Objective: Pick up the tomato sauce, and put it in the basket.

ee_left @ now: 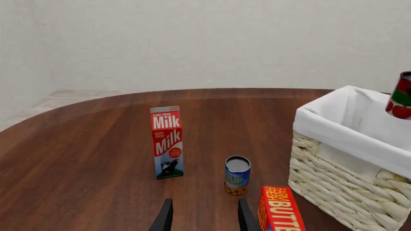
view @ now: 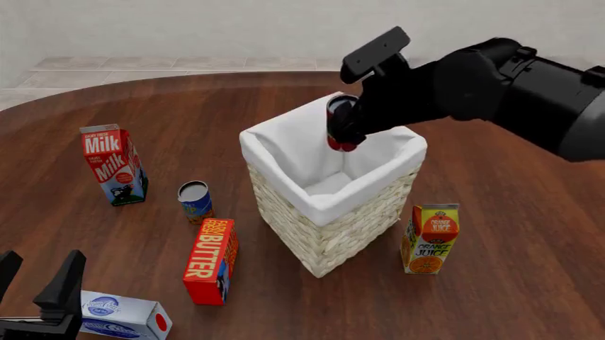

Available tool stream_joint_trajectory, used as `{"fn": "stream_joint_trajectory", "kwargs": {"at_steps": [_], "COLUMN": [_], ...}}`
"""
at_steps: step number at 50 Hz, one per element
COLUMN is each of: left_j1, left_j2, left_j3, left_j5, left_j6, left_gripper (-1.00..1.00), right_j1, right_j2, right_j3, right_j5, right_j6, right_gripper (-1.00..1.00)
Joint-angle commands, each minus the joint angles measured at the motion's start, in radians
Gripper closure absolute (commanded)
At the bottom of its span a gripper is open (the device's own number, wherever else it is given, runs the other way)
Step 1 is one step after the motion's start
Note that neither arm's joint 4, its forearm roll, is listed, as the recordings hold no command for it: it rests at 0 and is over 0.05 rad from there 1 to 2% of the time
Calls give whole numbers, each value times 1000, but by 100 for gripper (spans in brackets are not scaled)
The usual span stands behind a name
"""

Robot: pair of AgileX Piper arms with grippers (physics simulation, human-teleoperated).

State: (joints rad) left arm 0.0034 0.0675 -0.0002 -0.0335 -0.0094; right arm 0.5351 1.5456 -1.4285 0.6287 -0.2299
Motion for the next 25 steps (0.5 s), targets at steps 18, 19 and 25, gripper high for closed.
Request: {"fn": "stream_joint_trajectory", "kwargs": {"at_steps": [18, 19, 25], "left_j1": [0, 0, 0], "left_j2": [0, 0, 0], "left_j3": [0, 0, 0], "left_j5": [0, 0, 0], "left_j6": [0, 0, 0], "left_gripper": [-100, -100, -100], "right_j1": [18, 18, 20], "right_j2": [89, 92, 109], "right_j3": [-33, -33, -33], "right_j5": [10, 13, 11], "right_j6": [27, 26, 30], "right_gripper": [100, 100, 100]}}
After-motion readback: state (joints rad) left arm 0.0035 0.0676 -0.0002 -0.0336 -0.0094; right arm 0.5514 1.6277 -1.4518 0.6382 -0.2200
